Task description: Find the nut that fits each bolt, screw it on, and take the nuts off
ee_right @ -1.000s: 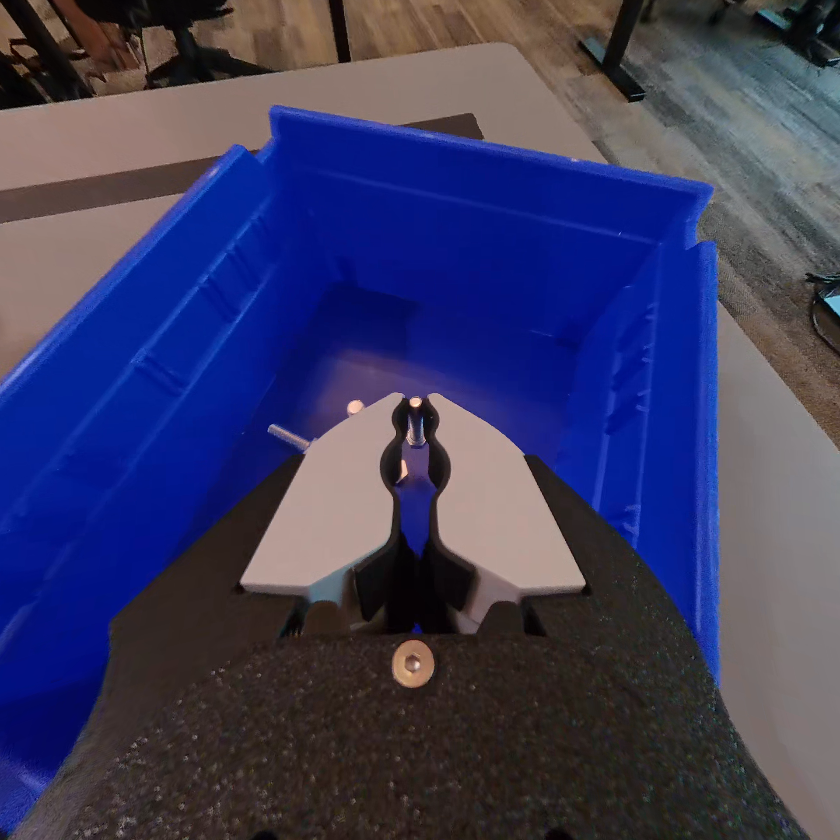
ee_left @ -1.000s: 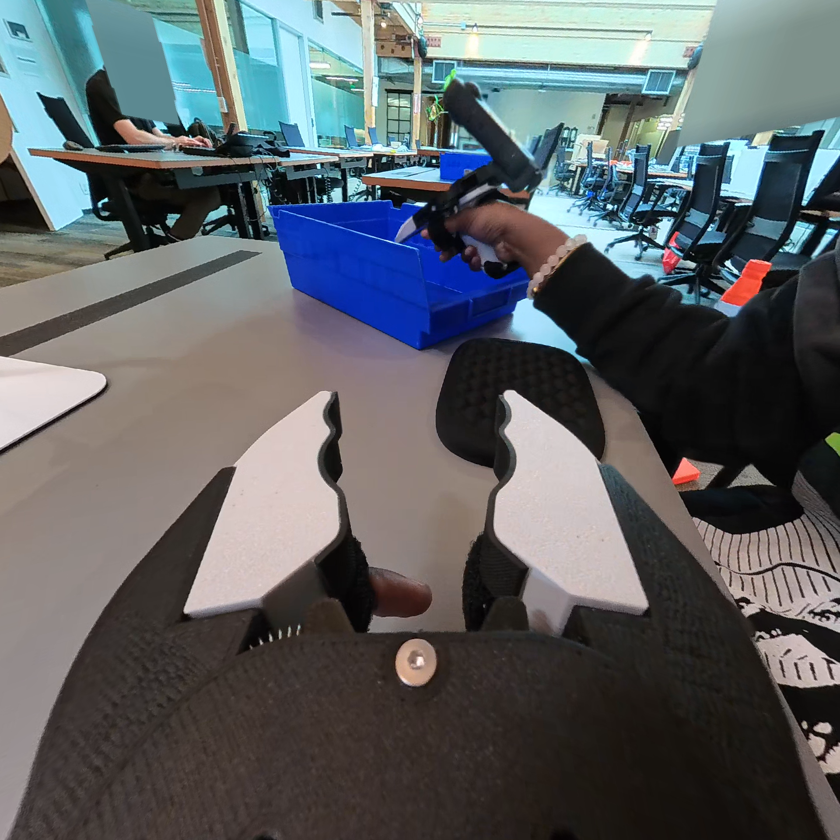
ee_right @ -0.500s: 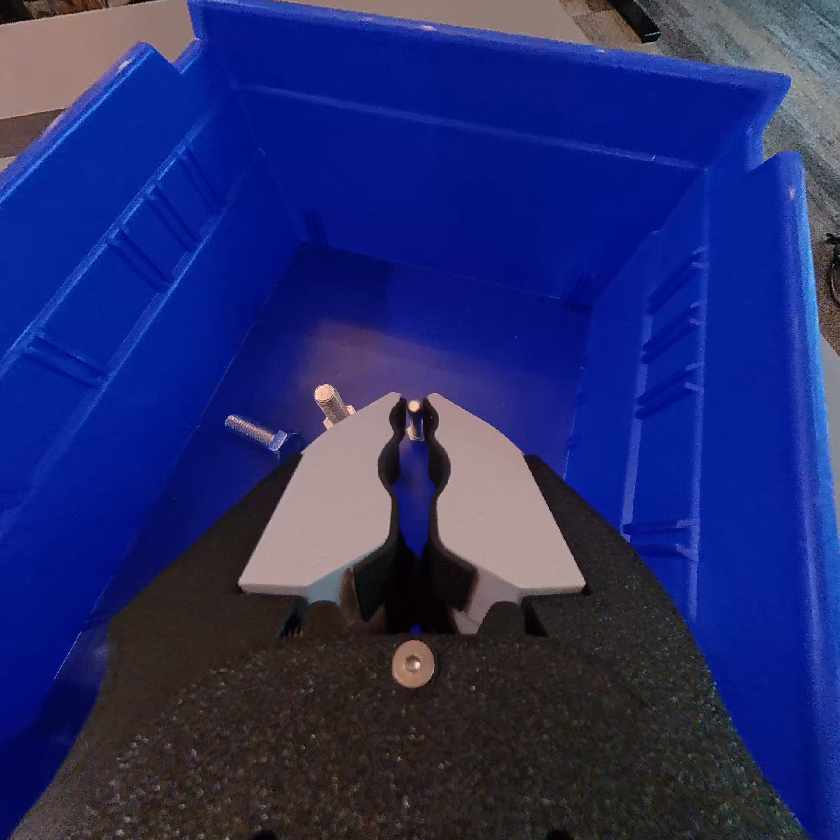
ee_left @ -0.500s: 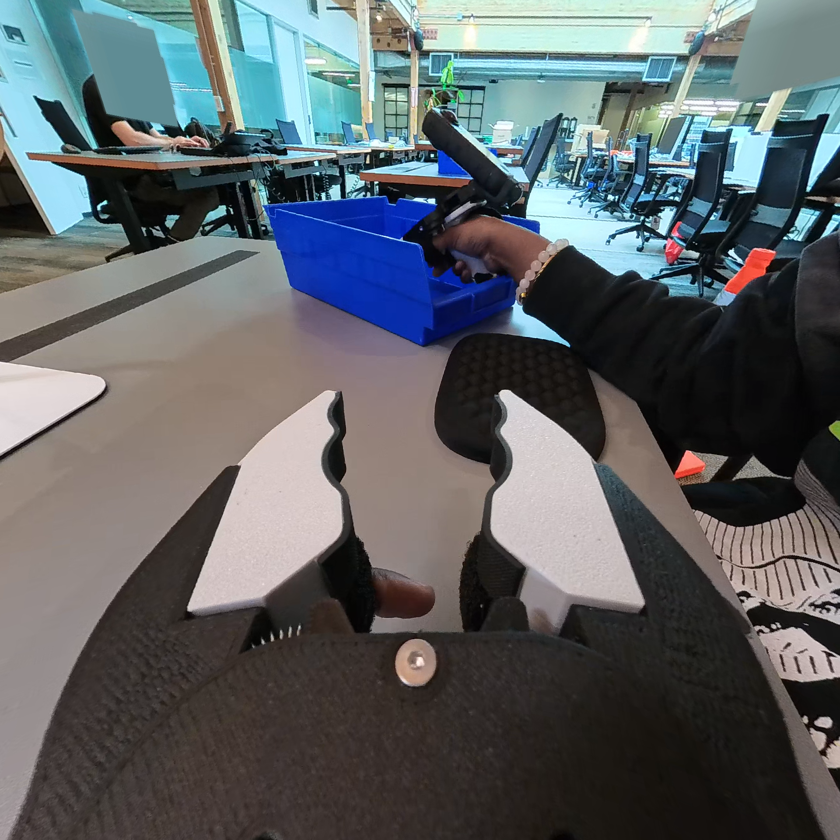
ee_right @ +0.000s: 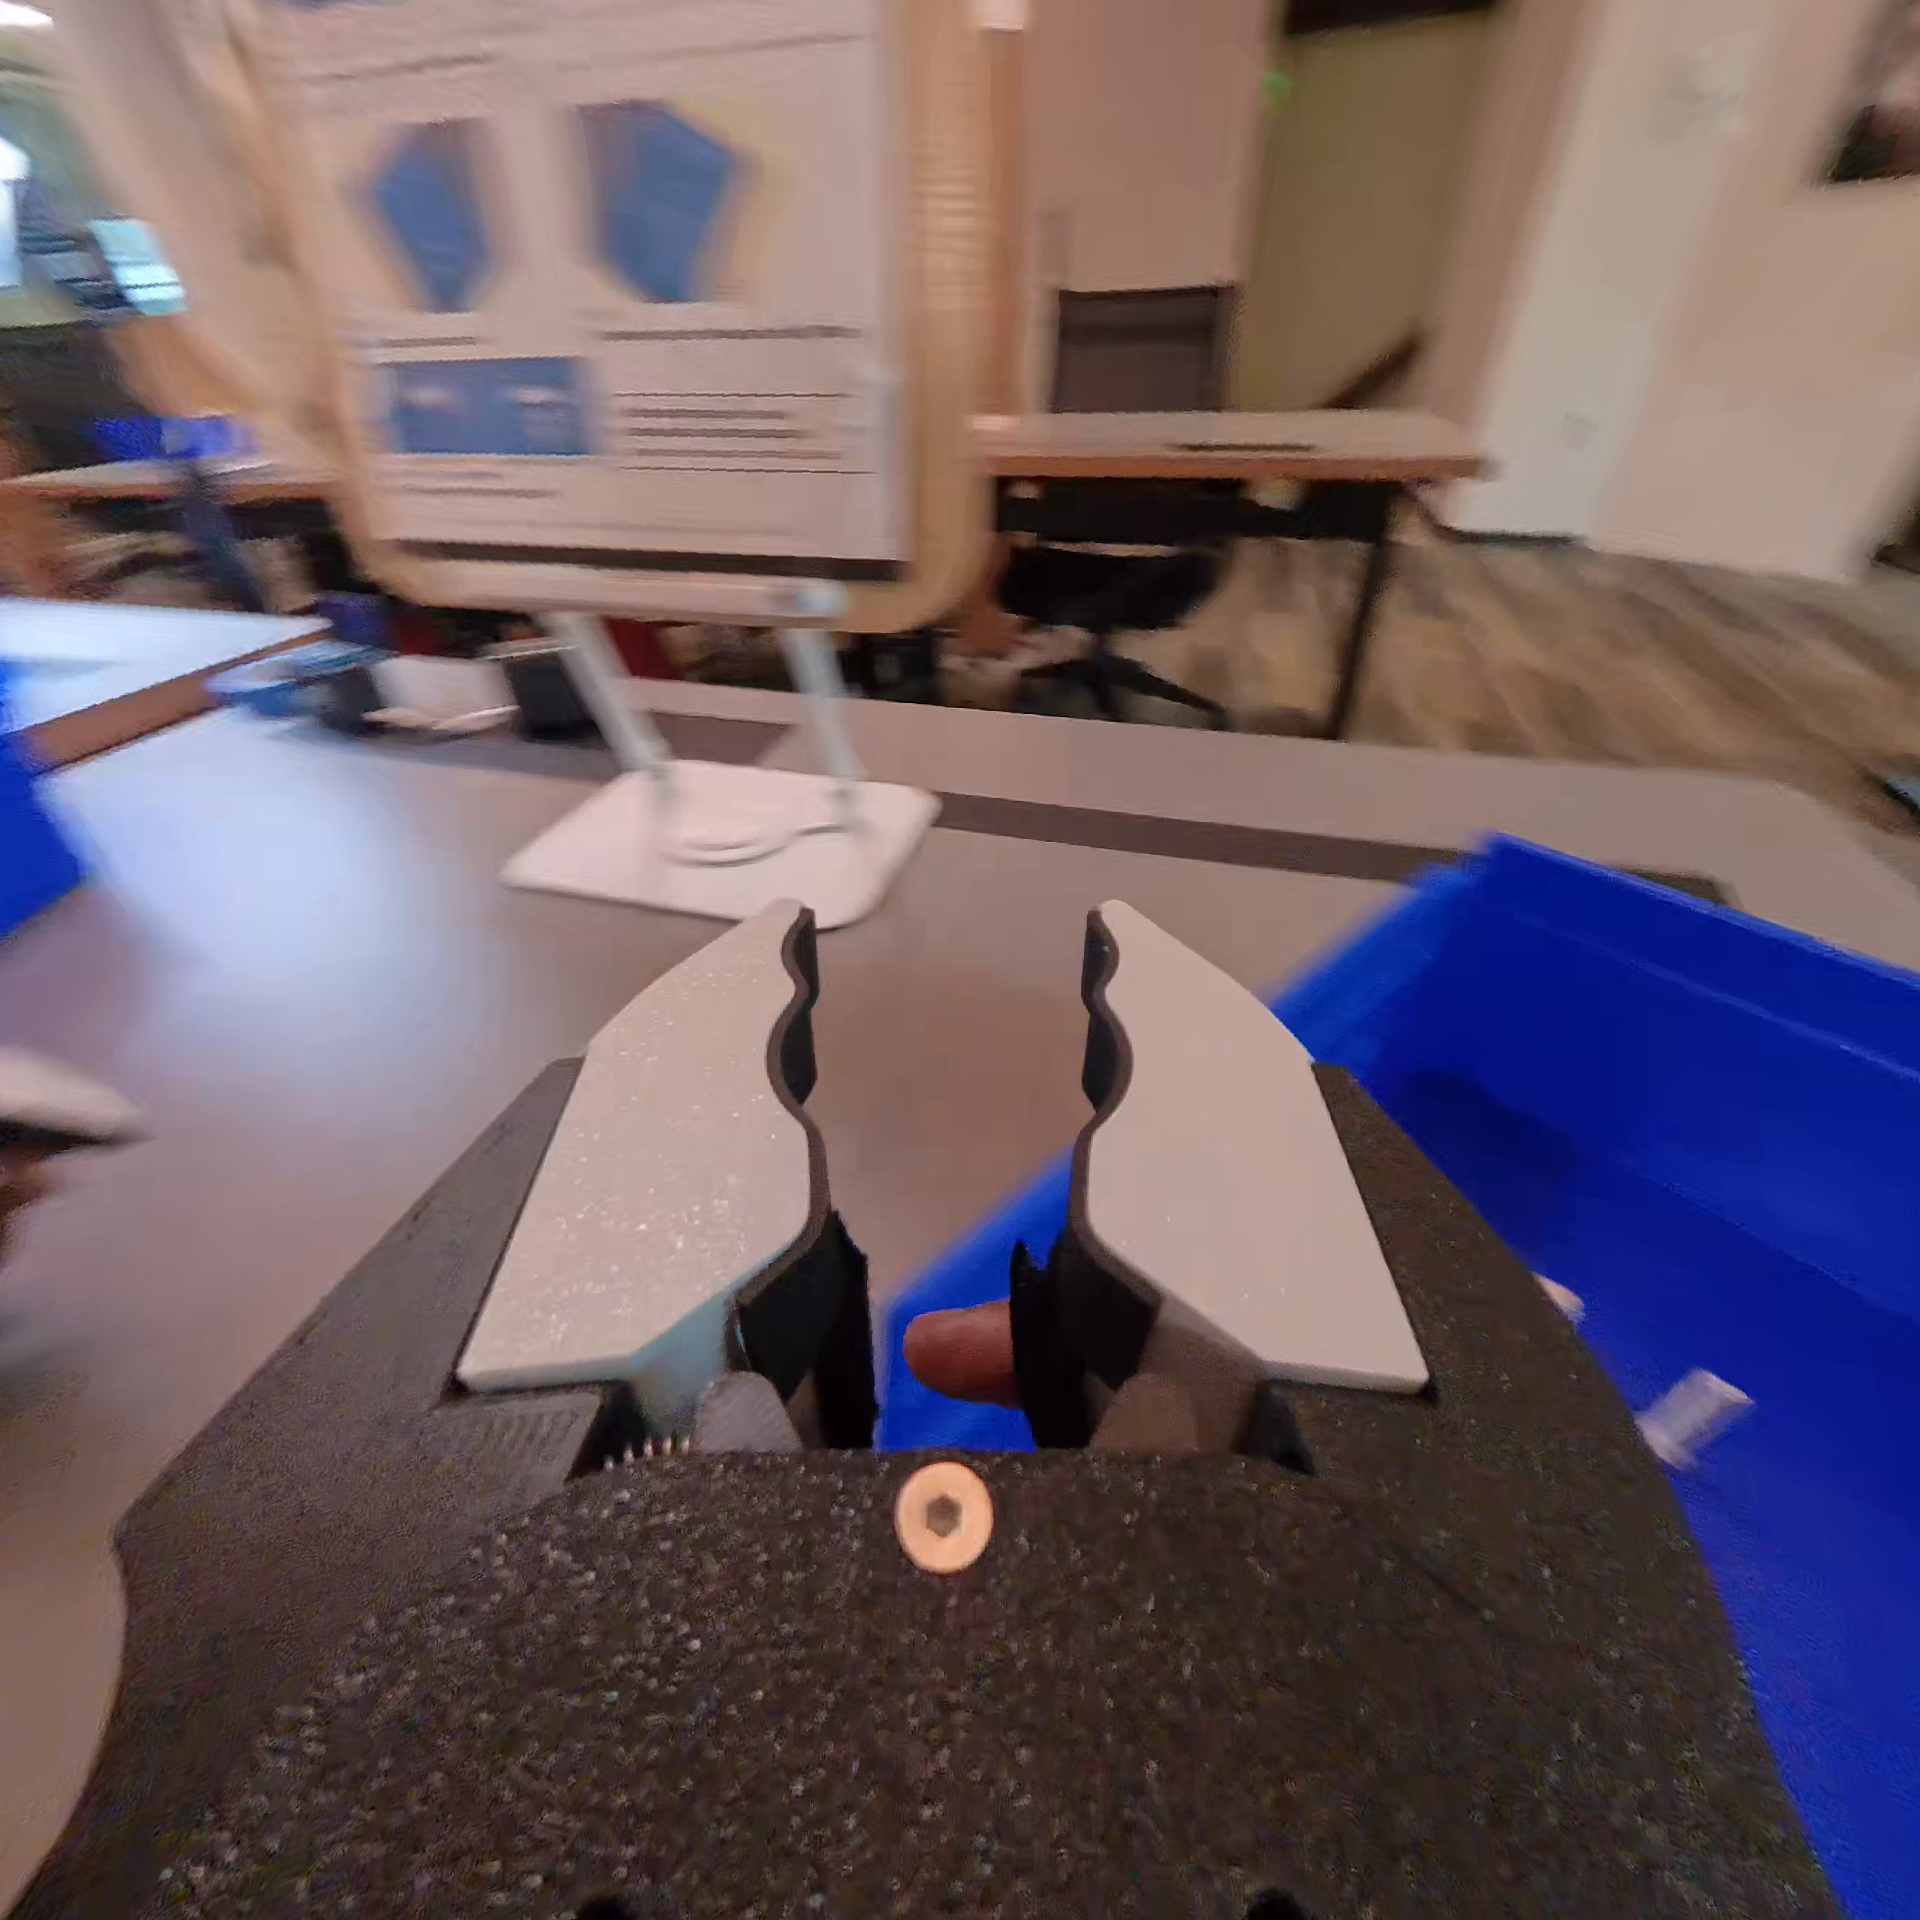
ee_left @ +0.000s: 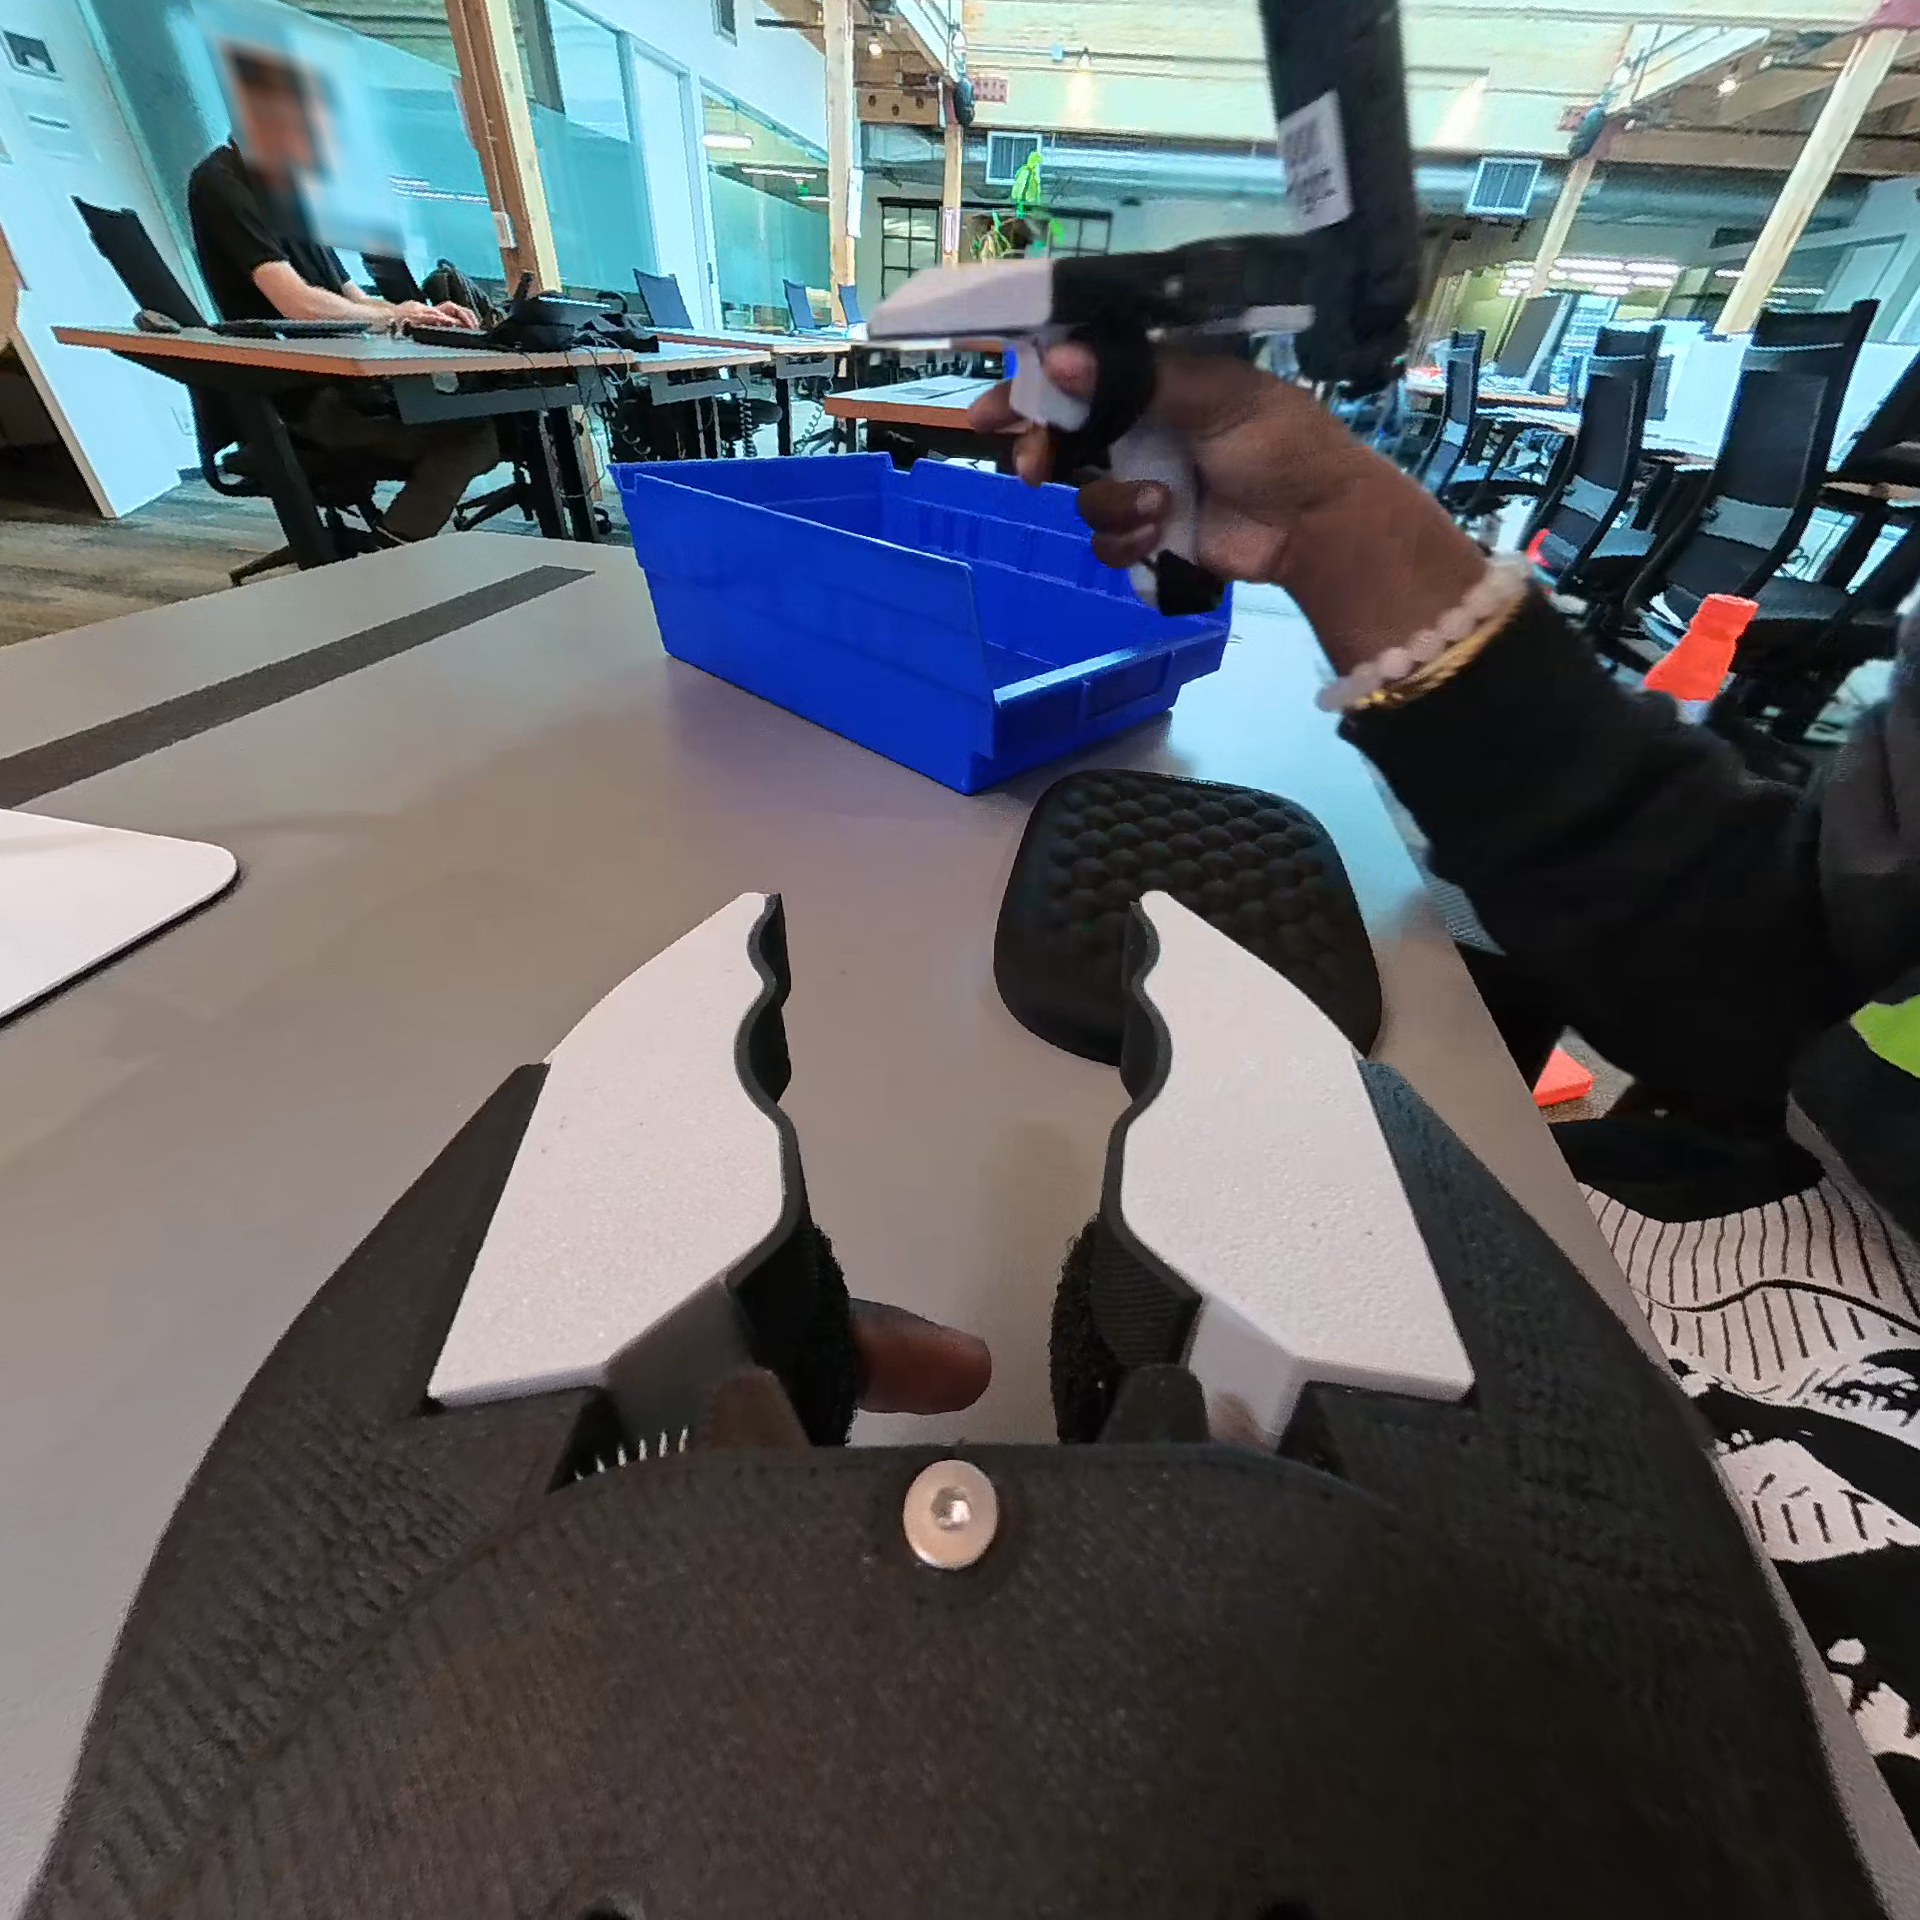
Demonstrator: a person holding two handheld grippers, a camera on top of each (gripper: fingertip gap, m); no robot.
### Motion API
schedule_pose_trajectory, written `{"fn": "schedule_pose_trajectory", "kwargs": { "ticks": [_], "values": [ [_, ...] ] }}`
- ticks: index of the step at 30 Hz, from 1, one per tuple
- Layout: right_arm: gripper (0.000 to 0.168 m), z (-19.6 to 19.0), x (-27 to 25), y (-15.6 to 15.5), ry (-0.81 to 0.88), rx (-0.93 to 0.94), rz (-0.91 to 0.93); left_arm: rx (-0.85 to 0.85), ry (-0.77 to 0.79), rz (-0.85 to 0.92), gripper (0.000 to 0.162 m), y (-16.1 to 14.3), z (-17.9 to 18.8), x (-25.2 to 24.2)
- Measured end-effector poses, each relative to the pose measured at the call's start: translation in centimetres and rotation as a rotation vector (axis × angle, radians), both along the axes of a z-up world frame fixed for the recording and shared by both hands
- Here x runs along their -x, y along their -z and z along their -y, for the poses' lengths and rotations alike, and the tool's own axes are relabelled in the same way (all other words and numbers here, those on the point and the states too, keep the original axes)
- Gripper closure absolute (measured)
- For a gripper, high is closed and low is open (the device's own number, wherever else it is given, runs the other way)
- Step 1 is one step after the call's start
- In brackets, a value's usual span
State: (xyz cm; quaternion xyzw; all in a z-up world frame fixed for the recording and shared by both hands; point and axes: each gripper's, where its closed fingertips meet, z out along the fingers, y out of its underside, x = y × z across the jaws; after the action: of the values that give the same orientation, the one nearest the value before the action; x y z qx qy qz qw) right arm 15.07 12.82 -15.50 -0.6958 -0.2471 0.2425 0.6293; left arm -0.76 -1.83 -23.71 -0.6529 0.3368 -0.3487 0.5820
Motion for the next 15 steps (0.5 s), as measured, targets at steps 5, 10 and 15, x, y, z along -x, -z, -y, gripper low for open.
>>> {"fn": "schedule_pose_trajectory", "kwargs": {
  "ticks": [5,10,15],
  "values": [
    [0.121,5.9,7.9,3.9,-0.242,0.031,0.138,-0.013,0.004,-0.027,0.100,0.2,0.2,-0.2],
    [0.120,7.6,11.6,9.4,-0.364,0.103,0.219,-0.090,-0.014,-0.064,0.100,-0.3,0.4,0.0],
    [0.120,7.0,11.8,11.2,-0.380,0.213,0.237,-0.233,-0.100,-0.037,0.103,-5.8,1.3,2.5]
  ]
}}
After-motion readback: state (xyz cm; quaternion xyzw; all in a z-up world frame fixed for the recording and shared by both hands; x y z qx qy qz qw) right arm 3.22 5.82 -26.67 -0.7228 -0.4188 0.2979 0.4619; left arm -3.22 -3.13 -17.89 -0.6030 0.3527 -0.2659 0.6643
